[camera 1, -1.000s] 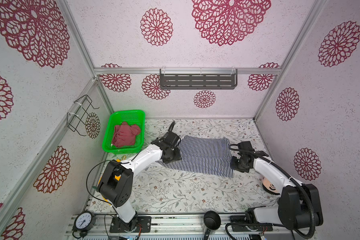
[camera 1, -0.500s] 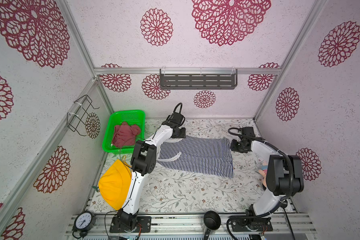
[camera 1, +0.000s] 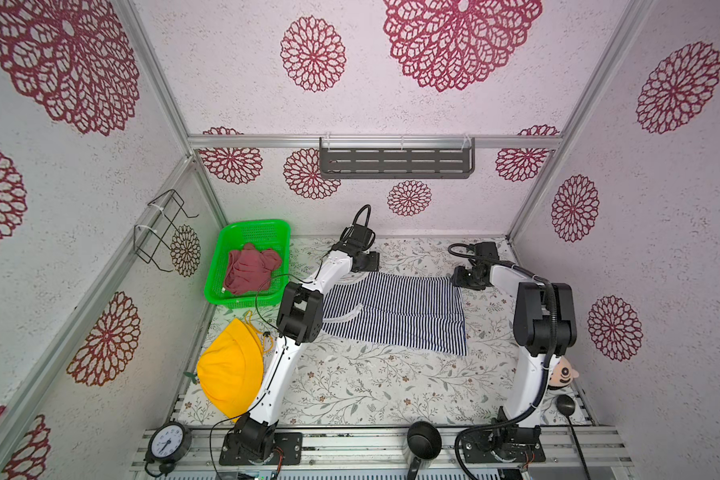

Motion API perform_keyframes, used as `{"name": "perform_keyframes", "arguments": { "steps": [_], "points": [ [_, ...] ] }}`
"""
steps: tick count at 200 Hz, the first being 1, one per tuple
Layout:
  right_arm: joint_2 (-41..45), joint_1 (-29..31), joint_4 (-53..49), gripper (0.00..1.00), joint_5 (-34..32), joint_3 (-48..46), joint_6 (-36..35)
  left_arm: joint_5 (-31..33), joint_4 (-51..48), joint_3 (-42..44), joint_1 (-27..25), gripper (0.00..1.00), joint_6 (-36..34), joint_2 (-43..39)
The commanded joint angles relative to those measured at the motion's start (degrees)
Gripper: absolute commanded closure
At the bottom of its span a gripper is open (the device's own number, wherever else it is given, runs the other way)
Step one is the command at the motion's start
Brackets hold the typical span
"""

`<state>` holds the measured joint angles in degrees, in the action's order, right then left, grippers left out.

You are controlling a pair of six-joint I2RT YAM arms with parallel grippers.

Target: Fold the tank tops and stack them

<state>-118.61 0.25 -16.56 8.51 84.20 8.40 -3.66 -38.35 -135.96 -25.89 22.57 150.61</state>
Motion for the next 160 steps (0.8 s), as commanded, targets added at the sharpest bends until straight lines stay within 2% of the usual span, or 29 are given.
{"name": "perform_keyframes", "arguments": {
  "steps": [1,35,64,112,160],
  "points": [
    [-1.2,-0.3,-0.5,0.49,1.6,2.8,-1.0,-1.8,-0.9,-0.6,-0.4,0.36,-0.9,1.3],
    [-3.1,-0.3,-0.2,0.48,3.5,3.5,-0.7,-2.3,-0.2,3.1,-0.7,0.37,-1.3,-0.5],
    [-5.0,-0.2,-1.6,0.52,4.2,5.3,-0.8,-2.0,-0.6,3.7,-0.6,0.46,-1.5,-0.6],
    [-4.5,-0.2,-2.5,0.73,3.1,5.9,-2.3,-1.1,-0.6,3.6,-0.5,0.67,-1.2,-0.6],
    [-4.2,-0.1,-2.5,0.99,2.3,6.9,-7.0,-0.4,2.6,3.5,0.0,0.71,-3.3,-1.6]
  ]
}}
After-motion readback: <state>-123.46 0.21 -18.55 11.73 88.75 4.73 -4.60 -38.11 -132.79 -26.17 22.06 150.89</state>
